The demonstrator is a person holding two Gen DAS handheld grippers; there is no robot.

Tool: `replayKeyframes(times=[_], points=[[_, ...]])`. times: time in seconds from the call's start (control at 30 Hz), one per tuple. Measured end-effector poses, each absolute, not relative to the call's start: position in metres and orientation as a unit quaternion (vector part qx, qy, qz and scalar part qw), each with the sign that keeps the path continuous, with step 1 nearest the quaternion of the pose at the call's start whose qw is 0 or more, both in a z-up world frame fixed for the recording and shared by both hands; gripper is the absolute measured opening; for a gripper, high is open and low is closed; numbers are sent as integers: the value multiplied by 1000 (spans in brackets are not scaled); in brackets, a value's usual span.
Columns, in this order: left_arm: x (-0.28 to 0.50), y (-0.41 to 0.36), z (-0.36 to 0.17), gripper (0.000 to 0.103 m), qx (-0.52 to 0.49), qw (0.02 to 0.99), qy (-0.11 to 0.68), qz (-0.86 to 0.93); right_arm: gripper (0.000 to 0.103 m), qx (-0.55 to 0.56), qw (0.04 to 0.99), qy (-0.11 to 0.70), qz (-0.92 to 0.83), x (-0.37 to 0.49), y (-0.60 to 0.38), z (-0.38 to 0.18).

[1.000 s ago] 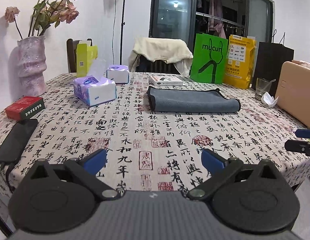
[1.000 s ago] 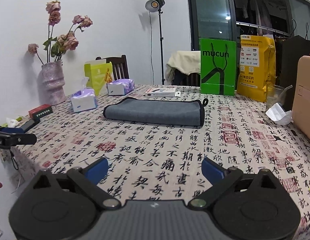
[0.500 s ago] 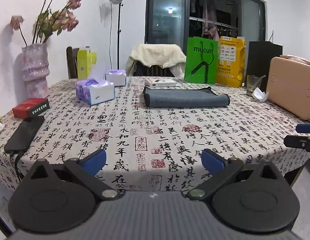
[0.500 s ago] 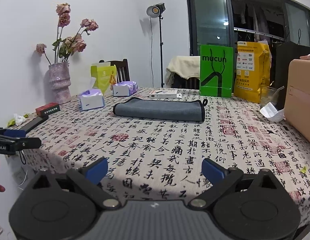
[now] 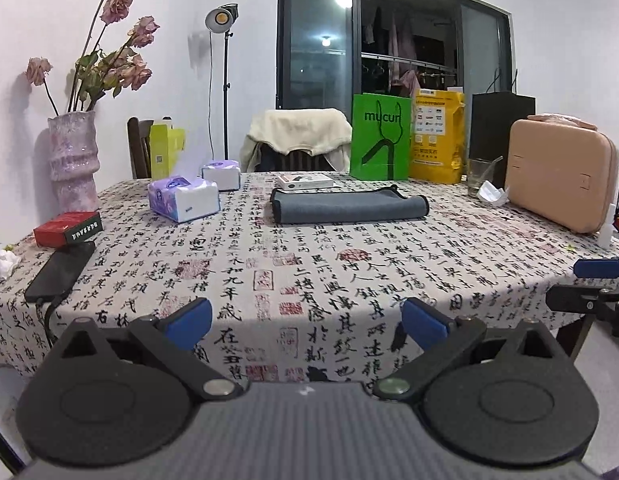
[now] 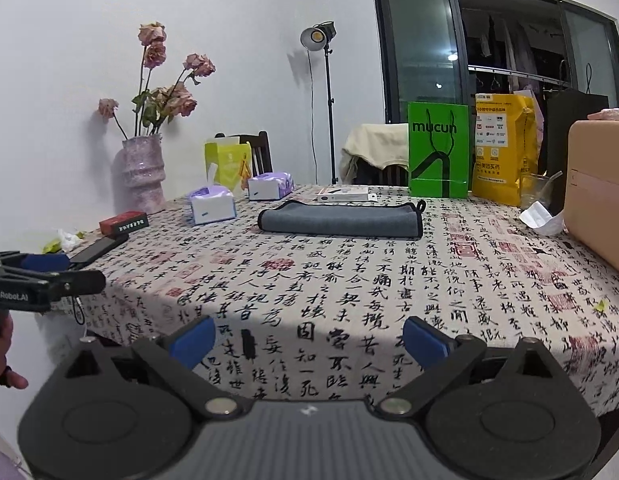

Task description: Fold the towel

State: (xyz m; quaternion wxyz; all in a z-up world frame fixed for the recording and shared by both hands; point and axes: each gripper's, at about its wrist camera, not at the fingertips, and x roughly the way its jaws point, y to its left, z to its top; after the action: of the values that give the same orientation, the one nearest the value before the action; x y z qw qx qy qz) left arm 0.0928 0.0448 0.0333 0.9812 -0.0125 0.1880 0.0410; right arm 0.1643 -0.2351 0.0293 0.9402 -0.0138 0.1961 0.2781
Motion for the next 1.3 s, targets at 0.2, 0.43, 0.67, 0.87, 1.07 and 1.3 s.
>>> replayKeyframes(times=[0.2,0.43,0.67,0.87,1.07,1.3], points=[[77,42,30,103,-26,980,191,41,101,-2,941,194,277,143,-242,29],[60,40,26,103,-25,979,193,53,101,6,940,199,277,122,-252,23],[46,36,25,103,-9,980,189,55,101,13,943,195,269,106,-259,16],[28,27,16,103,-7,981,189,40,101,-10,947,187,263,85,-252,8],[12,17,8,103,-5,980,198,21,101,-27,947,178,267,64,-247,8],[0,12,5,103,-13,979,202,22,101,-35,948,175,265,45,-246,10]])
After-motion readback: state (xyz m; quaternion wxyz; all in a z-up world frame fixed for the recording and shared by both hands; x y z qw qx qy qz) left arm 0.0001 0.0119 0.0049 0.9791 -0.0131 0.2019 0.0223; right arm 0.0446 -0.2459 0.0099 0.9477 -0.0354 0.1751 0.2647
